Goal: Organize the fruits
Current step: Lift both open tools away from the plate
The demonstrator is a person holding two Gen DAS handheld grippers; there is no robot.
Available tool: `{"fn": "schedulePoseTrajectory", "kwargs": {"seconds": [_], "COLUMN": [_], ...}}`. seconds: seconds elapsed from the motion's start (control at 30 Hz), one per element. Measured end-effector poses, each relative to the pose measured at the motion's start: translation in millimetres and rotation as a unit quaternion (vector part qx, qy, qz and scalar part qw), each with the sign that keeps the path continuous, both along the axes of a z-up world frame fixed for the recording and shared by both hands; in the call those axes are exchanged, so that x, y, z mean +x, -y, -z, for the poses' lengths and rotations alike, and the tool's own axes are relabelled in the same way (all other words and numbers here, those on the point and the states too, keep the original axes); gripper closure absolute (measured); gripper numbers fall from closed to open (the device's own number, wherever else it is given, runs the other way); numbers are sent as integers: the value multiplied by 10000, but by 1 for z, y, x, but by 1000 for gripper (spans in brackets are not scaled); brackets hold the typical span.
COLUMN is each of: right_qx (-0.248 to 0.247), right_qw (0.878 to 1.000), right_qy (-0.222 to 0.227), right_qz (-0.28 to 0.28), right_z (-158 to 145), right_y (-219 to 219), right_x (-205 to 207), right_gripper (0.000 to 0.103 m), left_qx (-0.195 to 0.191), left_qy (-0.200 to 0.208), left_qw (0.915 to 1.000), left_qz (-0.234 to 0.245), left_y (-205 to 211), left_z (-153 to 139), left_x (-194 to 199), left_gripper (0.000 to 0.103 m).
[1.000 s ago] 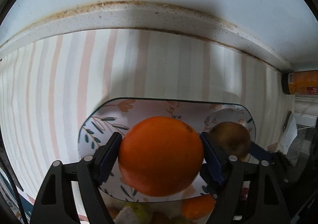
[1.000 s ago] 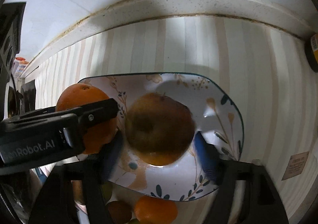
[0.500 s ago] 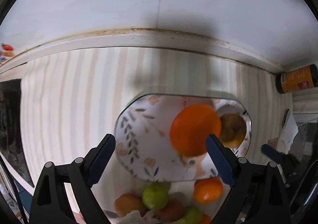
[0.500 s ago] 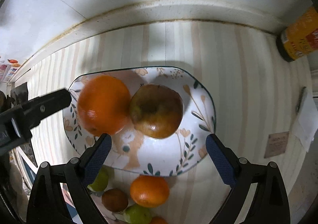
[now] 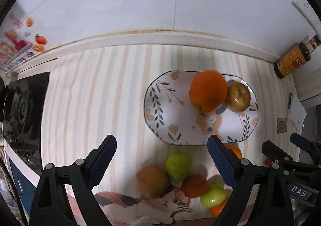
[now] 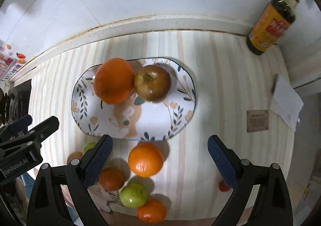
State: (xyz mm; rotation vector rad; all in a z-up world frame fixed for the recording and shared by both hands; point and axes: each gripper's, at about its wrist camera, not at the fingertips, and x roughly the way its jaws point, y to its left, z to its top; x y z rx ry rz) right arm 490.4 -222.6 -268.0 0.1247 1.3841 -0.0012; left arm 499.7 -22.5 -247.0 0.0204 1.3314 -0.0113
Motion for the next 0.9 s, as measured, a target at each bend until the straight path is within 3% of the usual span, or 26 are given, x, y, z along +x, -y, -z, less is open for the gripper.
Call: {"fn": "schedulePoseTrajectory", "kwargs": {"seconds": [0.27,0.57,0.77,0.9], "right_qx": [-100,-160,137,476], "right_qw": [9987,9942,9923,9936], "right_qy": [508,1057,1234,1016], "right_qz": [25,-75,16,109], "right_z": [-49,-101,-110,-91], "right_y": [-4,-13,-12,-8], "right_x": [-48,-99,-131,-143], "right_gripper": [5,5,5,5], "left_qx": [3,-25,-96,101], "left_qy": [587,947,1195,1243], "left_qw": [9983,9954,9928,9922], "left_qz": [8,108,19,43], "left_y": [-1,-3,-15,-23], "left_z": [-42,-80,-98,-89], "left_x": [-48,-91,-116,-123], "left_gripper": [10,10,10,7]}}
